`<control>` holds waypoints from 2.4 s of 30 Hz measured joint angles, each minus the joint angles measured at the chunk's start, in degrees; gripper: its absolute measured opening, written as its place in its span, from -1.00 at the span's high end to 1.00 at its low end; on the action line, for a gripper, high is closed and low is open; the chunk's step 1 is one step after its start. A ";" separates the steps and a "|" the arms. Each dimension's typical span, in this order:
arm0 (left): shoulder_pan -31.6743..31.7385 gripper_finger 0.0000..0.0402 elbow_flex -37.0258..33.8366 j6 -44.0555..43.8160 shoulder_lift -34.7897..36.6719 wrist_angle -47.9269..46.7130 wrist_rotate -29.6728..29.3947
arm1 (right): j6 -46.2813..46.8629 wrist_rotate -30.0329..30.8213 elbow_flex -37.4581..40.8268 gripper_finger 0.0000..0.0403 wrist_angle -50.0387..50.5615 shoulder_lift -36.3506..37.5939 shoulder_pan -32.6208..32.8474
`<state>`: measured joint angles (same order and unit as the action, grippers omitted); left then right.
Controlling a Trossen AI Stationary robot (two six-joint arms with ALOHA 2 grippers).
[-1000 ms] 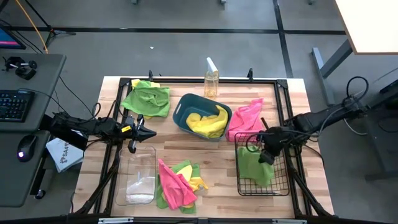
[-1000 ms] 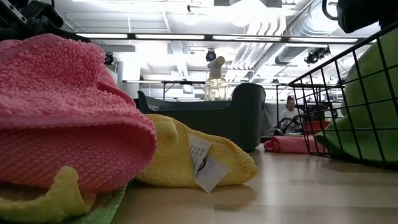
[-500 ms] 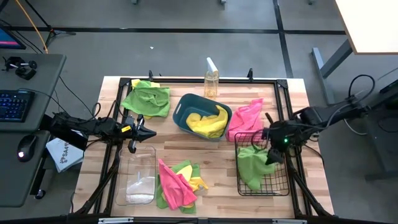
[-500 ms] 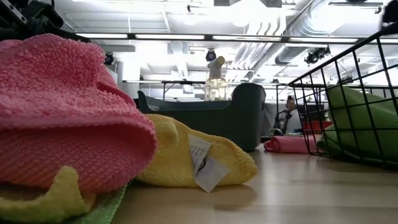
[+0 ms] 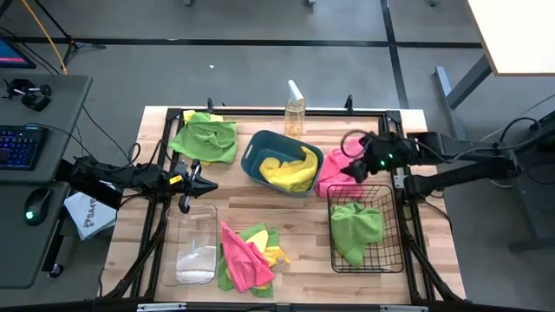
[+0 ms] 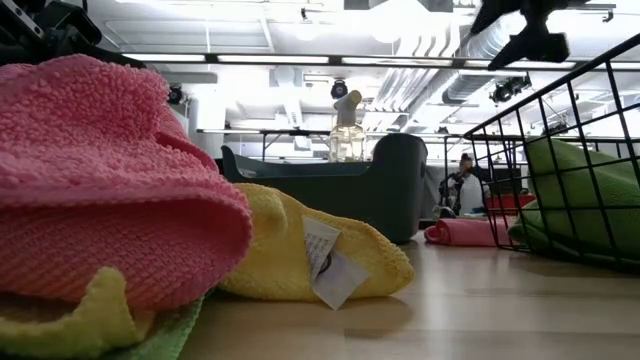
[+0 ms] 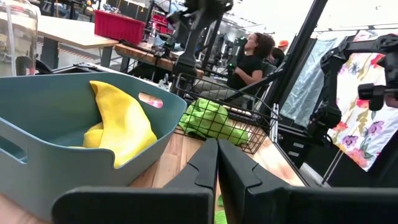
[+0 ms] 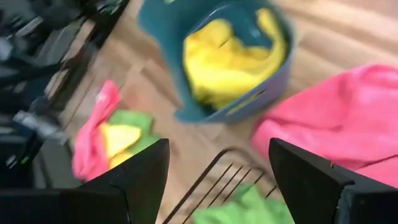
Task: Sort microfiber towel by color & place in baskets
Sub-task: Put the top green microfiber cloth into the black bin
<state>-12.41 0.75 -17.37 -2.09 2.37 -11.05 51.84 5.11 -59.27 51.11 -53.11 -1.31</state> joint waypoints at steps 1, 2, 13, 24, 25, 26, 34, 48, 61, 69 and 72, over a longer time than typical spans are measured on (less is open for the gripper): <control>0.00 1.00 0.00 0.00 0.00 0.00 0.00 | -0.96 -0.43 0.00 -0.34 -0.27 -0.52 -1.76; 0.00 1.00 0.00 0.00 0.00 0.00 0.00 | -2.19 -1.48 0.00 -0.34 -0.80 -1.10 -3.45; -0.04 1.00 -0.02 -11.42 0.00 22.85 -11.99 | -6.82 -15.91 0.00 -0.34 -10.08 -6.98 -14.30; 6.30 0.94 16.59 -23.87 -17.20 10.89 -19.37 | -6.89 -16.73 0.00 -0.34 -13.60 -6.83 -16.77; 7.87 0.91 20.57 -24.35 -20.00 4.22 -18.43 | -6.89 -16.73 0.00 -0.34 -14.00 -6.83 -17.20; 9.72 0.86 24.66 -24.41 -22.37 -3.53 -17.34 | -6.89 -16.73 0.00 -0.34 -14.17 -6.83 -17.70; 35.38 0.39 47.07 -22.03 -41.76 -57.68 -9.59 | -9.58 -18.81 0.00 -0.34 -14.38 -6.83 -20.84; 58.56 0.15 47.36 -5.91 -68.17 -53.08 4.81 | -12.29 -18.83 0.00 -0.34 -13.07 -6.83 -20.95; 60.50 0.15 47.34 2.19 -79.77 -44.25 1.57 | -12.26 -18.79 0.02 -0.34 -13.04 -6.83 -20.95; 60.50 0.46 47.34 7.72 -82.99 -42.91 0.05 | -12.24 -18.41 0.02 -0.34 -13.04 -6.83 -20.95; 60.50 0.88 47.34 8.06 -82.63 -43.17 3.03 | -12.24 -18.41 0.02 -0.34 -13.04 -6.83 -20.92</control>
<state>48.10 48.10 -9.31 -84.72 -40.79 -8.02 39.59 -13.30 -59.24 38.06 -59.94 -22.24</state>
